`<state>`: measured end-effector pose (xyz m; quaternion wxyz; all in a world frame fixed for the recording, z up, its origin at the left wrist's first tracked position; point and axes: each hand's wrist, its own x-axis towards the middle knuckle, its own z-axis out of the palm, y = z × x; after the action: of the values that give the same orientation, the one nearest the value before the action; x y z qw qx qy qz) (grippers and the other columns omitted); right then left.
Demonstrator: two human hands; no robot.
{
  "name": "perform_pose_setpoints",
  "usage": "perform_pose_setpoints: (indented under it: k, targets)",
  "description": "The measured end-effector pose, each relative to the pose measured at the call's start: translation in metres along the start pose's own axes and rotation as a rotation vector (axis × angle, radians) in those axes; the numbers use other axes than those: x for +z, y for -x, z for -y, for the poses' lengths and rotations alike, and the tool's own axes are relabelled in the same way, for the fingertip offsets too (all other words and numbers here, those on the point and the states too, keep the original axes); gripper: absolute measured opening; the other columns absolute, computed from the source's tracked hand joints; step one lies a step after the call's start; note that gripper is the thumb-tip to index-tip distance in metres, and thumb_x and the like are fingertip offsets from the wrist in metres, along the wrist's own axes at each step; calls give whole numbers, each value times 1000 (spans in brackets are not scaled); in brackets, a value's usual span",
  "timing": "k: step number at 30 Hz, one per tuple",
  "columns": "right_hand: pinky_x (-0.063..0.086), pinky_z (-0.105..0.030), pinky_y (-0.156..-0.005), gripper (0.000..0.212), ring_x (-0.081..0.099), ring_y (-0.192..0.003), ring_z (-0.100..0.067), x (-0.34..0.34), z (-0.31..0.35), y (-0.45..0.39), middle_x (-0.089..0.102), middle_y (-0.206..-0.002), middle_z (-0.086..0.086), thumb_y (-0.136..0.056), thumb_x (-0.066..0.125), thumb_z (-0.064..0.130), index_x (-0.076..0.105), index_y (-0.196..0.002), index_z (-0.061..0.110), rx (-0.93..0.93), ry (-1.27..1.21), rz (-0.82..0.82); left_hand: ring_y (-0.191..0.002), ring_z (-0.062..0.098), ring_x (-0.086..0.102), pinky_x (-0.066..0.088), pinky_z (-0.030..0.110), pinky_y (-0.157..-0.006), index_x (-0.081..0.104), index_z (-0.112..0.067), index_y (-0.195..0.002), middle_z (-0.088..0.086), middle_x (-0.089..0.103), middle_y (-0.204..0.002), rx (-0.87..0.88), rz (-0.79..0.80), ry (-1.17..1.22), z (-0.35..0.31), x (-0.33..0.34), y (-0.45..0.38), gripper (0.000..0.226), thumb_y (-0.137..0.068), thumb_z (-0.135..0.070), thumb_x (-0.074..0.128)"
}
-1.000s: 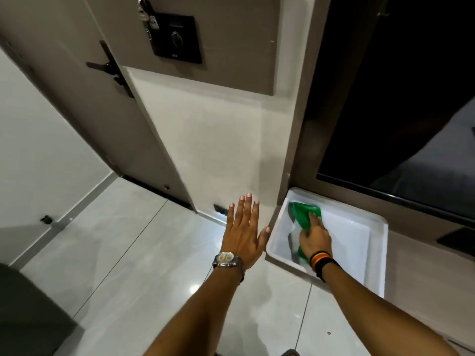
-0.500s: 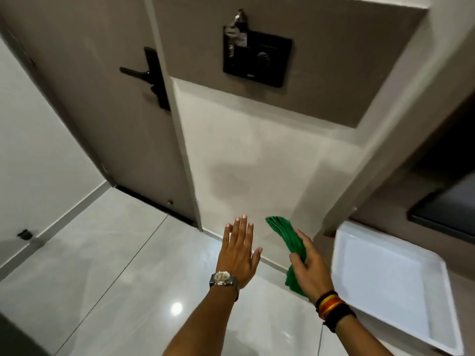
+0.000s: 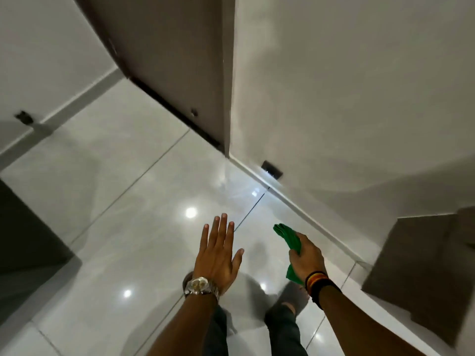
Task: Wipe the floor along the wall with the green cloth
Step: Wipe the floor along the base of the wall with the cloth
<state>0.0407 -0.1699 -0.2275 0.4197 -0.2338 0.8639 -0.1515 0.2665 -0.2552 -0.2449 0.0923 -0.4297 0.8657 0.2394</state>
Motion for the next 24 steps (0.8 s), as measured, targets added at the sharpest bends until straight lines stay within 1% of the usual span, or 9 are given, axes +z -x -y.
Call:
perform_pose_setpoints:
  k: [2,4,7,10,13,15,18,22,24]
  targets:
    - [45,-45,-110,57,57,-126,-34,28,-20,-39,61,-139,-12,-92,54,0,49,-147,16,-22,46,32,-168,34,-11,-22,43,-133,3,-12,-172,13,-14,-180,-44,15,31,15,44,-28,84,-103,-60,6]
    - [45,-43,-109,61,57,-127,-34,59,-47,-81,61,-140,-10,-90,53,-2,48,-148,18,-72,100,48,-167,30,-22,-26,42,-132,-8,-15,-171,10,-25,-178,-70,25,28,30,99,-59,85,-100,-62,-3]
    - [41,-41,-111,64,51,-134,-33,99,-92,-141,53,-149,-9,-93,55,4,40,-154,19,-130,234,62,-168,31,-19,-21,46,-134,-5,-13,-172,13,-21,-180,-66,75,3,46,178,-95,86,-101,-61,-1]
    - [30,-43,-121,66,36,-147,-28,135,-145,-201,40,-159,-6,-94,54,7,35,-156,19,-204,361,36,-169,34,-10,-16,48,-136,5,-8,-173,17,-11,-181,-39,65,22,64,262,-126,82,-107,-55,19]
    - [14,-49,-126,70,16,-155,-29,163,-195,-259,20,-168,-6,-99,51,15,19,-161,16,-338,811,50,-170,36,-3,-6,53,-138,13,-5,-172,19,-1,-182,-24,34,39,79,329,-156,81,-107,-52,26]
    - [13,-52,-125,69,8,-156,-30,181,-229,-289,10,-170,-7,-103,46,26,10,-162,17,-334,1041,152,-170,36,-3,-4,54,-138,14,-6,-172,19,-1,-182,-25,37,38,88,367,-177,82,-107,-52,26]
    - [15,-49,-126,69,5,-157,-29,204,-263,-319,4,-170,-9,-105,41,39,10,-162,15,-346,971,176,-170,36,-2,-2,55,-139,13,-6,-173,19,-1,-182,-26,25,22,101,408,-208,82,-106,-53,26]
    - [11,-47,-127,67,2,-157,-29,232,-277,-366,1,-170,-13,-107,29,44,9,-162,9,-612,902,64,-170,37,0,-1,54,-138,7,-6,-173,20,0,-182,4,-61,-5,125,449,-253,84,-107,-54,28]
    - [11,-48,-127,67,2,-157,-28,240,-280,-393,1,-170,-13,-108,27,44,10,-161,6,-669,901,54,-170,39,0,-2,54,-137,5,-6,-173,22,0,-182,-4,-120,-26,139,462,-278,85,-108,-55,28]
